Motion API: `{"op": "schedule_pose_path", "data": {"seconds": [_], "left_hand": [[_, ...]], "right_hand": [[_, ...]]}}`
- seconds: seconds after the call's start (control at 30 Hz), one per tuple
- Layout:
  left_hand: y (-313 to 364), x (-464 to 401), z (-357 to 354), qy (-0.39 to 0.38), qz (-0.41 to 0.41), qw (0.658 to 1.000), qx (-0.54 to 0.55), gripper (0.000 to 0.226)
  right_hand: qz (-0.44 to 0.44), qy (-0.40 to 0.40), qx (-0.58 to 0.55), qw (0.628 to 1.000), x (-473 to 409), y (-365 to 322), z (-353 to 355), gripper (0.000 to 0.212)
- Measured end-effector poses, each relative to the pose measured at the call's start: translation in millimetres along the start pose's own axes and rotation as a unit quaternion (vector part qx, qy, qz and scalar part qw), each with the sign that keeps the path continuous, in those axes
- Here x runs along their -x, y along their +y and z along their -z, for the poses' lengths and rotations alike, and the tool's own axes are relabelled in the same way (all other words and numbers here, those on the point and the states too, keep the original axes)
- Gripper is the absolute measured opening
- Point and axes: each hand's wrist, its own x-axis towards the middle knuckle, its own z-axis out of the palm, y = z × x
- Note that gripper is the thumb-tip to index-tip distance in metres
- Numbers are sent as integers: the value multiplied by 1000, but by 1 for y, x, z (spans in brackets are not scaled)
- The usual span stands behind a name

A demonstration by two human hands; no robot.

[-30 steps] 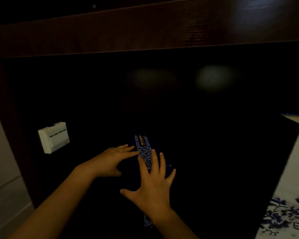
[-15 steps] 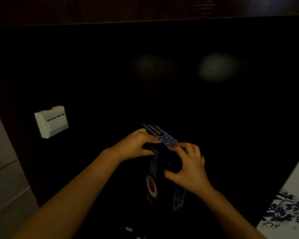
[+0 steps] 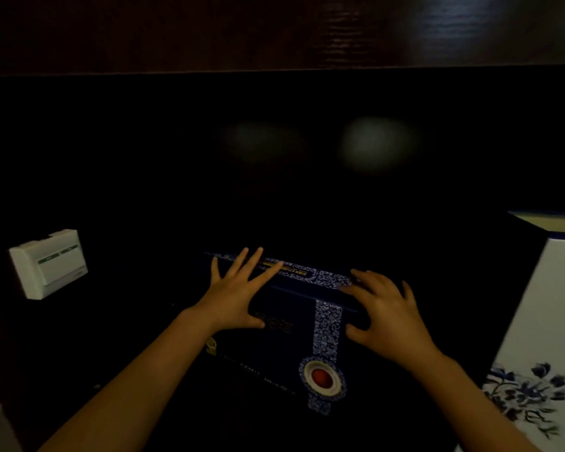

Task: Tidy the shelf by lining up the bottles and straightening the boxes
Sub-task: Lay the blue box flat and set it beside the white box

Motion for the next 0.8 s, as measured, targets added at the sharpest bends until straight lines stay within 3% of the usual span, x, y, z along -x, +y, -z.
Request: {"op": "schedule_pose_path", "data": {"seconds": [0.07, 0.17, 0.43, 0.57, 0.7, 0.8], "left_hand": [[3, -9, -5, -5, 5, 1000, 28, 107], [1, -15, -13, 29, 1, 998, 47, 96], [14, -6, -9, 68, 16, 995, 65, 89], [53, 0, -4, 76, 40, 995, 48, 86], [41, 12, 2, 71, -4, 997, 39, 86], [-12, 24, 7, 27, 98, 994, 26, 96]], "right_hand": [[13, 7, 62, 998, -1, -17, -9, 79], [4, 7, 69, 998, 0, -28, -21, 81], [45, 2, 57, 997, 0, -12, -15, 77], [53, -43, 72, 995, 0, 21, -1, 77], [20, -53, 84, 995, 2, 26, 4, 79], [-27, -26, 85, 996, 9, 10, -4, 78]]}}
